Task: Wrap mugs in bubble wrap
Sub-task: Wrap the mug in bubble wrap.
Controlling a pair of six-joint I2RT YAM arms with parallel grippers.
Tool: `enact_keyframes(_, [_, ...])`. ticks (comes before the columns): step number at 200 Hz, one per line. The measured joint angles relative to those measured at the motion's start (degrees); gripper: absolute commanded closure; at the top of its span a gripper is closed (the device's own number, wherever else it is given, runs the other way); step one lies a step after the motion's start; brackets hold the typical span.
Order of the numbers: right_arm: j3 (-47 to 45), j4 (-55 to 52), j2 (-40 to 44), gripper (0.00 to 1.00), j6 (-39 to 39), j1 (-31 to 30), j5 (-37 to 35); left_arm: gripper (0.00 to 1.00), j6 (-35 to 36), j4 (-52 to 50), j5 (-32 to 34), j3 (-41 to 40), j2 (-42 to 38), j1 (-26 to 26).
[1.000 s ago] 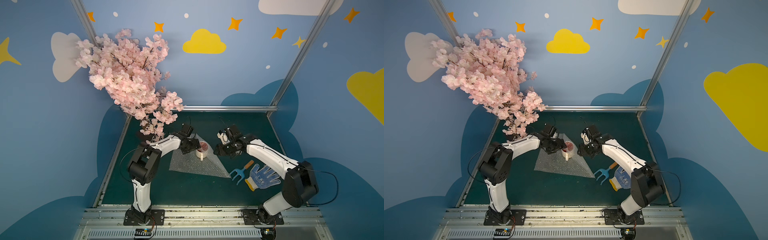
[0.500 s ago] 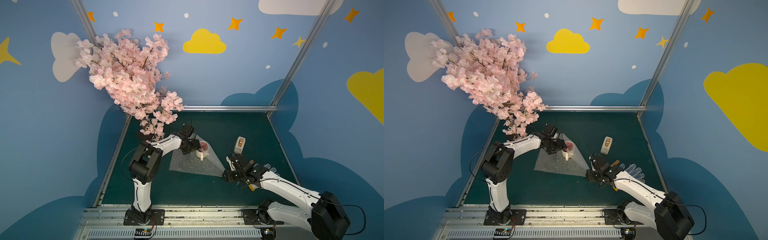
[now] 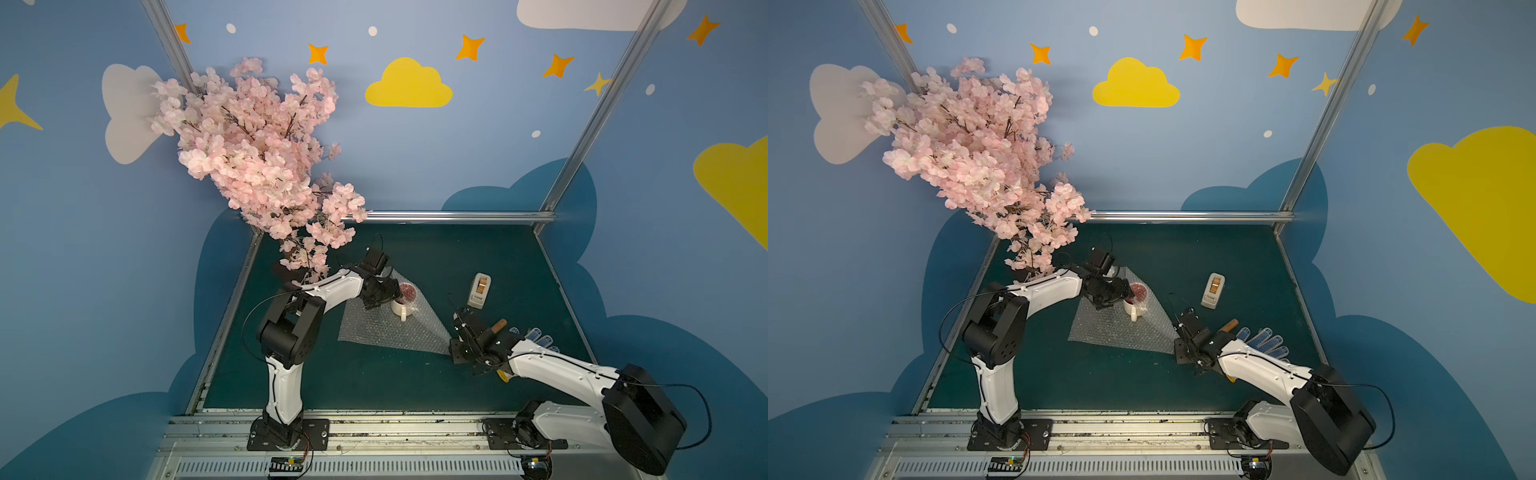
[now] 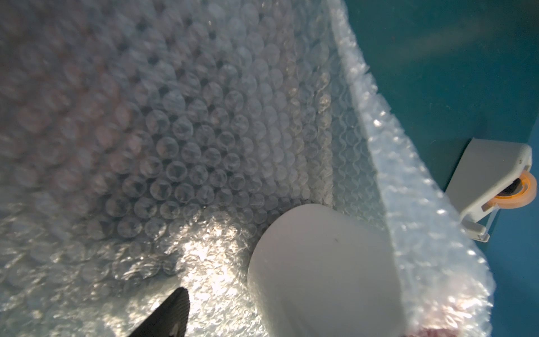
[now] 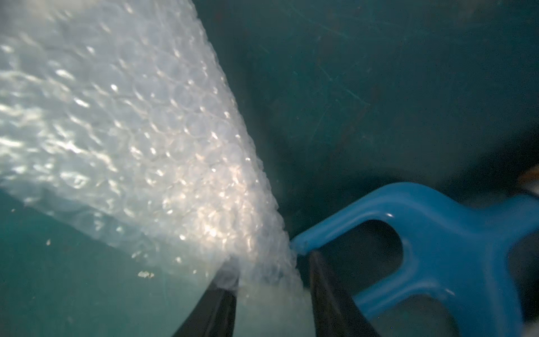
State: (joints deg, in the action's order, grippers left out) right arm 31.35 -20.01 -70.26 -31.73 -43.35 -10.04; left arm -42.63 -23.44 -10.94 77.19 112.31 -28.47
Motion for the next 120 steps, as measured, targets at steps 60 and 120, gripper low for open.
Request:
enact_keyframes(60, [0.00,-0.07,0.02,1.00,-1.01,0.00,-0.26,0.16,0.00,-0.13,0.00,0.42,0.11,-0.20])
enact_keyframes(120, [0.26,-1.75,3.67,1.00,-1.29,0.00,0.68,0.16,0.00,-0.11,0.00,0.42,0.11,-0.37])
